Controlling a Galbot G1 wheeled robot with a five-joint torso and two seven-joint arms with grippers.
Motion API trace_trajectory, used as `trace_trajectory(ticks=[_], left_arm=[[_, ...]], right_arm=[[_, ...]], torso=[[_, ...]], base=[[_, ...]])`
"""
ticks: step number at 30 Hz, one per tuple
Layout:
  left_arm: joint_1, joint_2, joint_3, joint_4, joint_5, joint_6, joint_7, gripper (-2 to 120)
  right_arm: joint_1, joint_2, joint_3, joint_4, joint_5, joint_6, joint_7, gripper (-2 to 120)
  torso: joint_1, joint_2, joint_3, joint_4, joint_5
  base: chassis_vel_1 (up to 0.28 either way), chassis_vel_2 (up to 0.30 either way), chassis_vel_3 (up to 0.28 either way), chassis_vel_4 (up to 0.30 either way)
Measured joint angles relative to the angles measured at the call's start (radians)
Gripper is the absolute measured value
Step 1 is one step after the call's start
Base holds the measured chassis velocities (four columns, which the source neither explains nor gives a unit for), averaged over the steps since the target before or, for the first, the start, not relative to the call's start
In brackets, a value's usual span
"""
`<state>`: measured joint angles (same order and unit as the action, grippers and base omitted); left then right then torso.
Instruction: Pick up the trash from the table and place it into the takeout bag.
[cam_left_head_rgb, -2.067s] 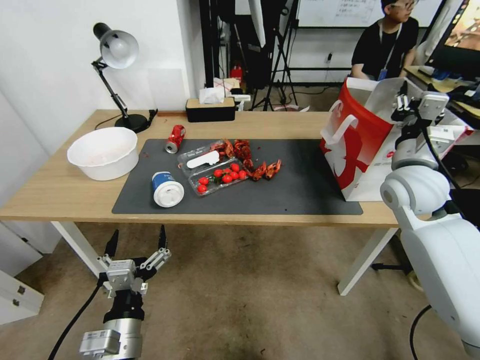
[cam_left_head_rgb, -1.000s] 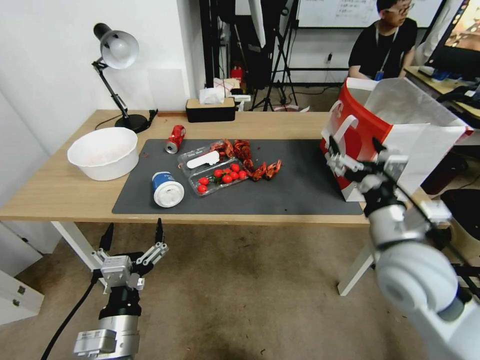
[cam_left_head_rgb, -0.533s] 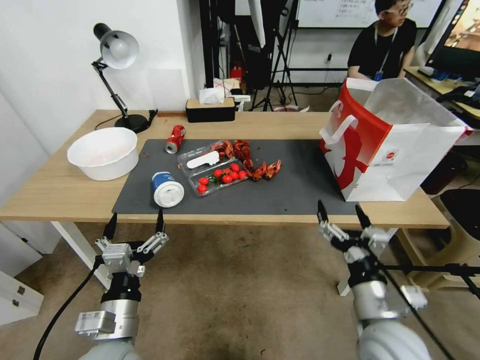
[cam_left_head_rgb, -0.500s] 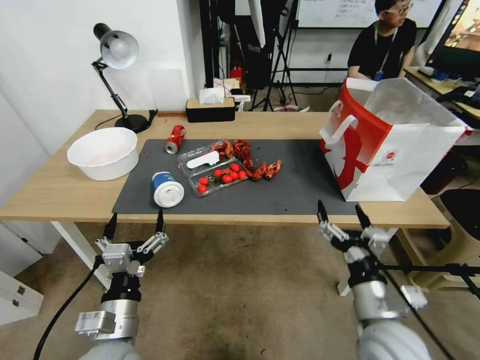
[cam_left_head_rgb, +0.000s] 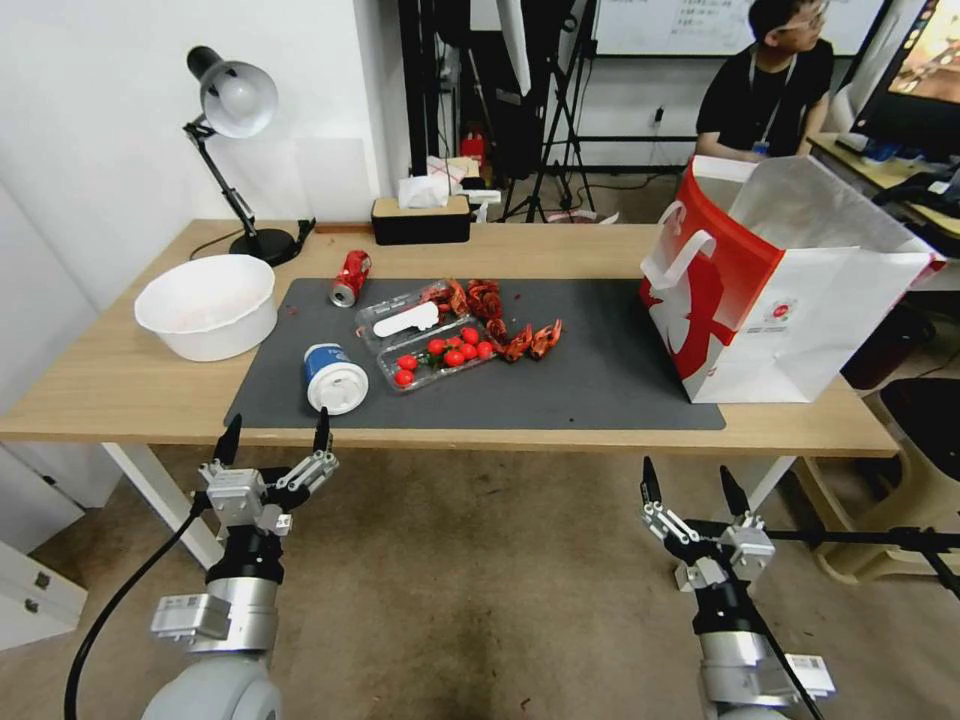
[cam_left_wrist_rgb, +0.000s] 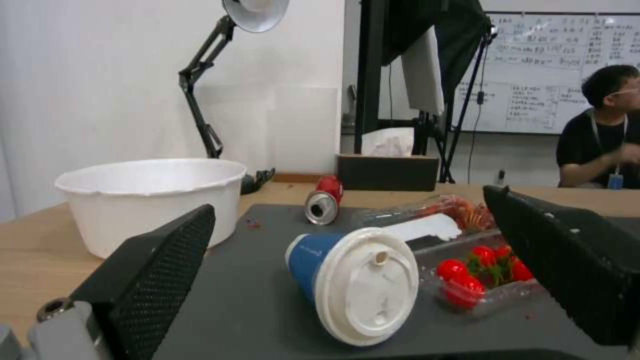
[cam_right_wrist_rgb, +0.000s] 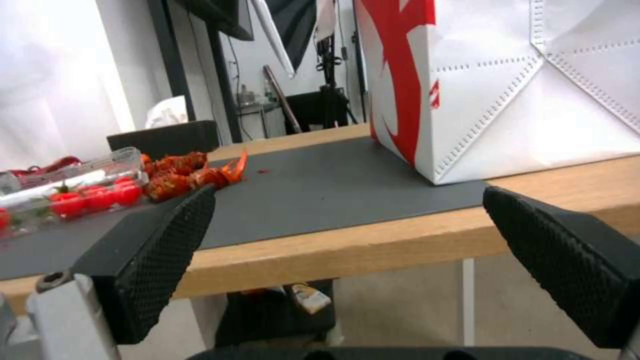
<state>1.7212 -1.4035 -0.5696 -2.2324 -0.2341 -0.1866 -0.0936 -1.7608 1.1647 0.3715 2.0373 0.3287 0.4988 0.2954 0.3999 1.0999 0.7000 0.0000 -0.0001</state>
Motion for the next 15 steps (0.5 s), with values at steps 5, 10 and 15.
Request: trace_trajectory(ticks=[5,10,15], left_arm=[[-0.035,0.044,0.003,-0.007,-0.053,0.049,-0.018,100],[-0.085,0.116,0.017,0.004,-0.106,0.078,-0.033,100],[-0.134,0.18,0.039,0.032,-0.158,0.113,-0.04,100]], right_arm=[[0.001,0.0,0.004,-0.01,-0.003,0.001,0.002,100],[0.004,-0.004,0.006,-0.011,-0.022,-0.02,0.024,100],[0.015,-0.006,0.006,-0.011,-0.03,-0.046,0.043,100]], torso=[[0.0,0.0,0.0,0.0001,0.0],[0.0,0.0,0.0,-0.0001,0.0],[0.0,0.0,0.0,0.0,0.0]], base=[[0.0,0.0,0.0,0.0],[0.0,0.0,0.0,0.0],[0.0,0.0,0.0,0.0]])
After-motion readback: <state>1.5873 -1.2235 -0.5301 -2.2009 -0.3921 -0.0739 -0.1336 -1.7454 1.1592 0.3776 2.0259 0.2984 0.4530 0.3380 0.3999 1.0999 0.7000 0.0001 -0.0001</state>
